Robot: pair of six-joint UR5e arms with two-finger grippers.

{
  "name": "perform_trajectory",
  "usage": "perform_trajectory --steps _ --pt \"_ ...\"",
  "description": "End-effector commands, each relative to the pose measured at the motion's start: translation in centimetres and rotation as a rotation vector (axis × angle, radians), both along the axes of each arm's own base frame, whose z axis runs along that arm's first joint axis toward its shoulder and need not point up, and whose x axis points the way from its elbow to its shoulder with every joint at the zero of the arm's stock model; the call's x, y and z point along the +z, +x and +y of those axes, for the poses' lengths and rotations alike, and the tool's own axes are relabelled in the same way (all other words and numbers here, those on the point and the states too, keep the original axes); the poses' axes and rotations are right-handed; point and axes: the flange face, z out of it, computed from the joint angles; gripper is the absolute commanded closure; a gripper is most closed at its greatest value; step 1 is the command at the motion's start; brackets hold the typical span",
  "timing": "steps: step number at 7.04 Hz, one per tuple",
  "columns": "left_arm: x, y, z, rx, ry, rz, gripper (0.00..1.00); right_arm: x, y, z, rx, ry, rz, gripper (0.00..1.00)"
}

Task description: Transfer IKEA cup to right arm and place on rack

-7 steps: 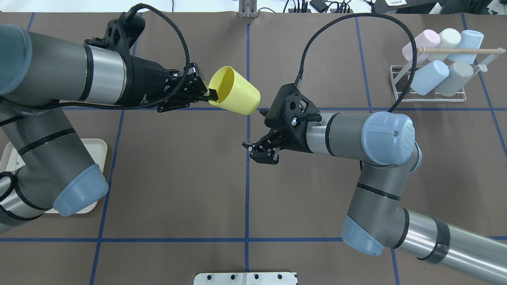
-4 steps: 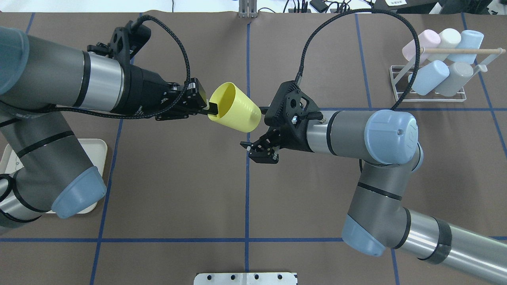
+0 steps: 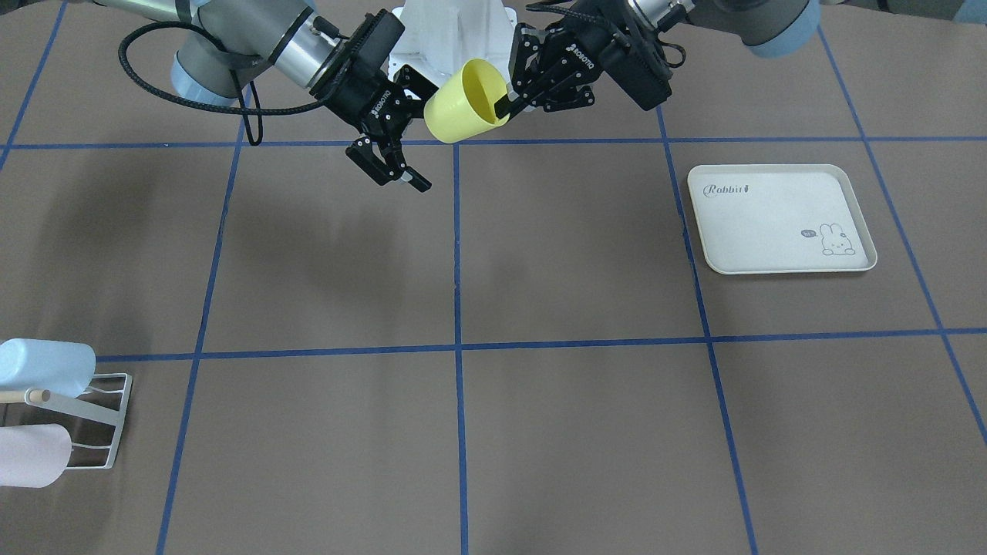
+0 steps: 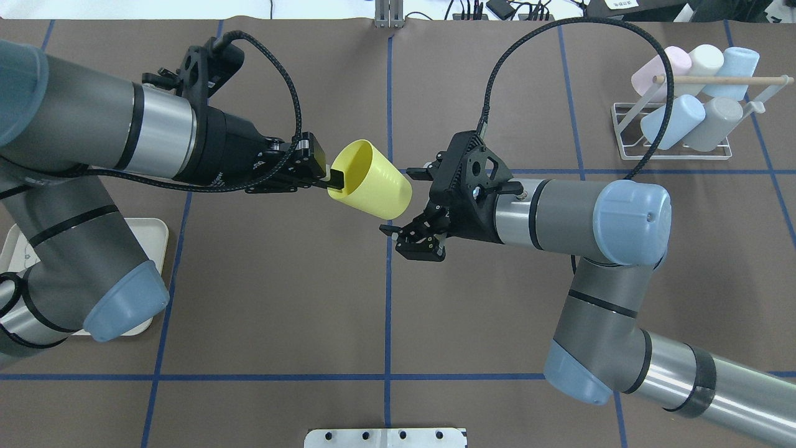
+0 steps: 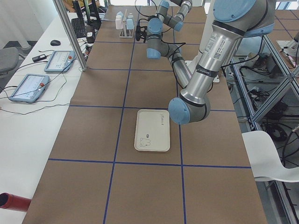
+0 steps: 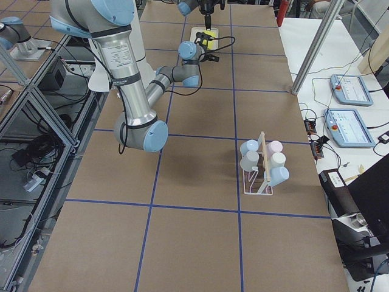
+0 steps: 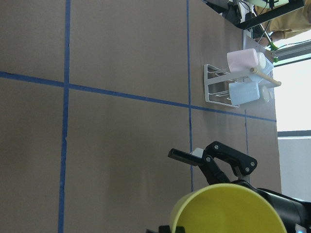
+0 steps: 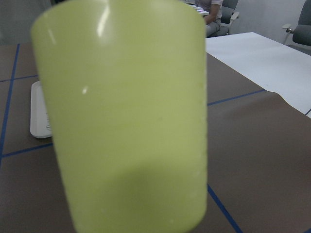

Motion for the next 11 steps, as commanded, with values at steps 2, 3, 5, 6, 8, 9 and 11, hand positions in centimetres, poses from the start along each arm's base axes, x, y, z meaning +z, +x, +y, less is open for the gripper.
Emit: perform_trajectory --steps 2,3,5,6,8,9,11 --pt "0.0 0.3 -0.1 0.001 0.001 -0.001 1.0 0.1 -0.2 1.4 -0.019 0.026 -0.047 0.01" --pt "0.3 0.6 -0.5 0.0 -0.007 -0.008 1.0 0.1 -0.2 1.4 -0.021 0.026 -0.049 0.01" --pt "0.5 1.0 -0.5 0.003 -0.01 -0.013 1.0 -0.3 -0.2 1.5 -0.021 0.03 -0.057 0.01" --pt "0.6 1.1 -0.6 0.001 -0.013 -0.017 1.0 -0.5 -0.1 1.6 -0.021 0.03 -0.061 0.01" --pt "0.8 1.5 -0.6 0.006 -0.017 -0.021 1.0 -0.2 0.1 2.1 -0.025 0.053 -0.106 0.01" --pt "1.0 2.0 -0.4 0.012 -0.02 -0.025 1.0 0.3 0.1 2.2 -0.027 0.058 -0.119 0.01" --pt "1.2 2.2 -0.4 0.013 -0.02 -0.029 1.0 0.3 0.1 2.2 -0.028 0.054 -0.122 0.01"
